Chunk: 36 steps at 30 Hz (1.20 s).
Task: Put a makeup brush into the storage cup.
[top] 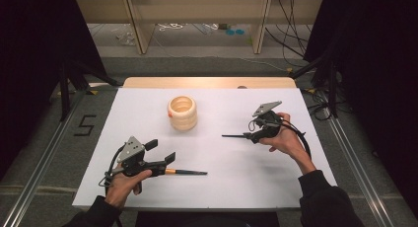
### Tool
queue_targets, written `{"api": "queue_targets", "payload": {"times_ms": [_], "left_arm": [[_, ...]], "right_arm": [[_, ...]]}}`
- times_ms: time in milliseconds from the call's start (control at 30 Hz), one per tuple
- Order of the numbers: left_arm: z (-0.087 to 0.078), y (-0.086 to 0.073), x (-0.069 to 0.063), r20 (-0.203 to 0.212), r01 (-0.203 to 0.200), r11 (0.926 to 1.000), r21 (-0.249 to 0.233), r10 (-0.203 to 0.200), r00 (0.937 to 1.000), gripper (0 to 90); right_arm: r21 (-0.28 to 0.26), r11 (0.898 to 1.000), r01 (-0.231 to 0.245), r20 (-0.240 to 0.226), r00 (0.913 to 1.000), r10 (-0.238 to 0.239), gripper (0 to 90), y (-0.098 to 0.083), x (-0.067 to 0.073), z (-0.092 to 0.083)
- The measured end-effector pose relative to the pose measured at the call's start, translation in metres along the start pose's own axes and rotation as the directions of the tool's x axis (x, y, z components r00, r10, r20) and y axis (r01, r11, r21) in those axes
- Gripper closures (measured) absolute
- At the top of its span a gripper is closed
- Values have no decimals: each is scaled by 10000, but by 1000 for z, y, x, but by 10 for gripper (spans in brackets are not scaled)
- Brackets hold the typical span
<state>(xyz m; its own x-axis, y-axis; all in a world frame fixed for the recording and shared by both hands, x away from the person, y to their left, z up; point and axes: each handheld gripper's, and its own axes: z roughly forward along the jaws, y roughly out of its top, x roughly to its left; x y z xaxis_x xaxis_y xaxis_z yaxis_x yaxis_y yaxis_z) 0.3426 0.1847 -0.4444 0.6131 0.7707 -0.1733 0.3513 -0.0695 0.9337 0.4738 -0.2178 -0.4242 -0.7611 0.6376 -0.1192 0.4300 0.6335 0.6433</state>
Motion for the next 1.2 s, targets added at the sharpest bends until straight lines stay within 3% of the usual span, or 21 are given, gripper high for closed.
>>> {"api": "queue_targets", "payload": {"times_ms": [67,100,233,300,333,433,567,700,933,1200], "left_arm": [[0,0,0,-3,-2,10000,3,2,10000,166],[1,0,0,45,10,10000,-52,-10,10000,166],[1,0,0,13,-160,9999,48,159,9999,166],[2,0,0,73,-196,9998,46,196,9998,166],[2,0,0,69,-168,9999,41,168,9998,166],[2,1,0,60,-158,9999,46,158,9999,166],[2,1,0,62,-165,9999,37,165,9998,166],[2,1,0,72,-161,9999,35,161,9998,166],[2,1,0,68,-212,9998,49,211,9998,166],[2,1,1,48,-134,9999,31,134,9999,166]], "right_arm": [[188,9998,44,15,10000,-45,314,2,-2,3],[563,9984,106,-14,9999,-105,321,5,-5,5],[580,9982,161,17,9999,-162,323,7,-8,10],[793,9967,196,-192,9997,-181,328,8,-10,12],[1100,9935,301,-297,9992,-270,335,9,-12,16],[1221,9916,422,-260,9989,-393,353,9,-12,19],[1607,9838,793,-556,9959,-712,377,13,-15,22],[1953,9777,771,-679,9956,-649,389,14,-17,25],[2126,9733,872,-676,9949,-743,422,17,-20,24],[2542,9604,1139,-1040,9905,-899,471,21,-18,33]]}}
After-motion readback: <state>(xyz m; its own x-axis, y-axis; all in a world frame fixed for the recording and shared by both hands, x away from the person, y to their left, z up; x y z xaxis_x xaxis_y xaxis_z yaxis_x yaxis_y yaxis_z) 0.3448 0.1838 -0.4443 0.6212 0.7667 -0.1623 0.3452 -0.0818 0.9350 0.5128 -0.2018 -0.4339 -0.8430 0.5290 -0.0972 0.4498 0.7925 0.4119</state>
